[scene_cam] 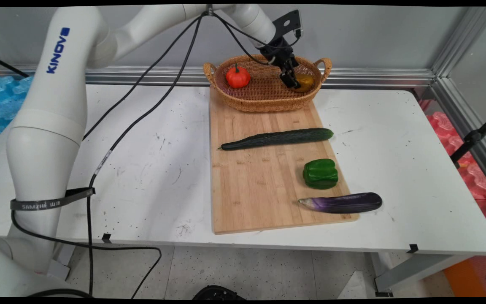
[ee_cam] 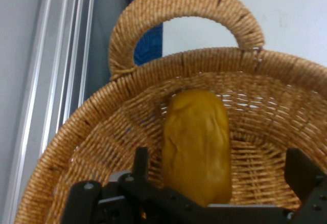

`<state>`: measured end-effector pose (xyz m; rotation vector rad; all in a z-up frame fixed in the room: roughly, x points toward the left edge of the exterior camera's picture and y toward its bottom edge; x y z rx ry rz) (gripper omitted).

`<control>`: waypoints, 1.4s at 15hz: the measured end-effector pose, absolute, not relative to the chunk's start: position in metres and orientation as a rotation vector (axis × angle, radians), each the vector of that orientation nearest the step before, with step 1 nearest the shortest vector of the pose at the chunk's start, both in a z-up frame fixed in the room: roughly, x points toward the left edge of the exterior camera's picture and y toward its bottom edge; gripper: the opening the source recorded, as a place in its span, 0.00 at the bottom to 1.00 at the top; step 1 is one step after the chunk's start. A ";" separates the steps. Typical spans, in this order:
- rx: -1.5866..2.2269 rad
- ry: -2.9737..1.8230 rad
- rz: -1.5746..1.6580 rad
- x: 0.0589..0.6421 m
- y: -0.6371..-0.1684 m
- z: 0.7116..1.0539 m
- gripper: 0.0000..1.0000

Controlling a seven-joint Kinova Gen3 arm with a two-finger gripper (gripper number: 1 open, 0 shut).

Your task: Pick up the potato from the vegetable basket, then place the picked object on the cutting board

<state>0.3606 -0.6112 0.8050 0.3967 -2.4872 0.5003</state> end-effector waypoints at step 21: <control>0.481 -2.438 0.439 0.359 -0.623 0.774 0.00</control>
